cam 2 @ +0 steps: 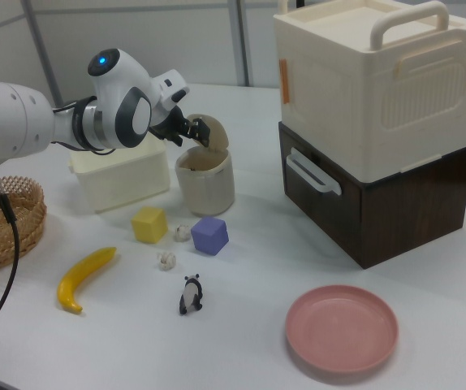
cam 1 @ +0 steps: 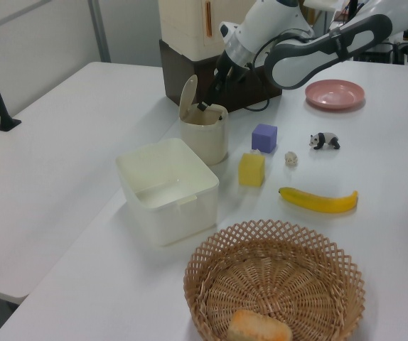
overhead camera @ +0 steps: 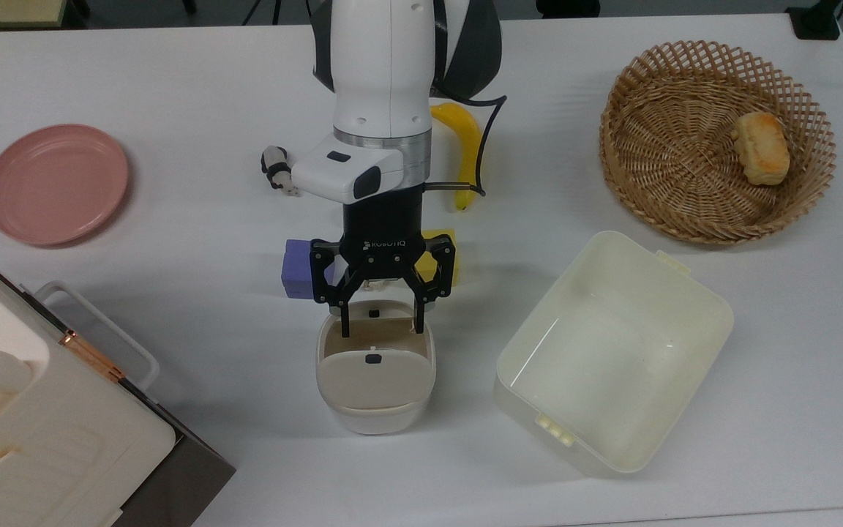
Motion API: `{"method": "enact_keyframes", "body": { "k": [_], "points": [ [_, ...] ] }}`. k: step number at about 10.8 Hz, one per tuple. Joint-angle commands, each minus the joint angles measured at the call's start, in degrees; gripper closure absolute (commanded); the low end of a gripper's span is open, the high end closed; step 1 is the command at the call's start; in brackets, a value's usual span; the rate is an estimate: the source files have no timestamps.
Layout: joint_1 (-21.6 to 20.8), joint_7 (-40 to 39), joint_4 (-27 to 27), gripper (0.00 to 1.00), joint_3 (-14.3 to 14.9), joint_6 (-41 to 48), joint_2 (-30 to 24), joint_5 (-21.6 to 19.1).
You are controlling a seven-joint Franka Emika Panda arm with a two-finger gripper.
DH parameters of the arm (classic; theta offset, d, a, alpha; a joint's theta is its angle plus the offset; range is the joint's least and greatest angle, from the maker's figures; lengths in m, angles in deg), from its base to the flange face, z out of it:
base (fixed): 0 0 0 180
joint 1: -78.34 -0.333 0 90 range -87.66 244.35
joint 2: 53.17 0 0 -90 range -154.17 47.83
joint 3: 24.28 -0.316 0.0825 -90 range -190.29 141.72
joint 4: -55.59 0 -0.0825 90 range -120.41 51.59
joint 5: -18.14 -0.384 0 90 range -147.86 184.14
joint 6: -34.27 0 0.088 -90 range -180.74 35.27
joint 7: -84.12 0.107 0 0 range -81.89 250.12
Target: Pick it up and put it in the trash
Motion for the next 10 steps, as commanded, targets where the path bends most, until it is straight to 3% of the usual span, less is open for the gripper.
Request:
{"method": "enact_keyframes", "body": {
  "k": [1,4,6,10],
  "points": [
    [-0.64,1.2,-5.48,0.13,0.24,5.07,-6.09,0.68],
    [-0.81,1.2,-7.7,0.12,0.24,17.6,-11.9,0.68],
    [-0.81,1.03,-7.52,0.02,0.24,31.05,-16.12,0.68],
    [-1.08,0.59,-7.17,0.0,0.15,49.51,-22.0,0.68]
  ]
}}
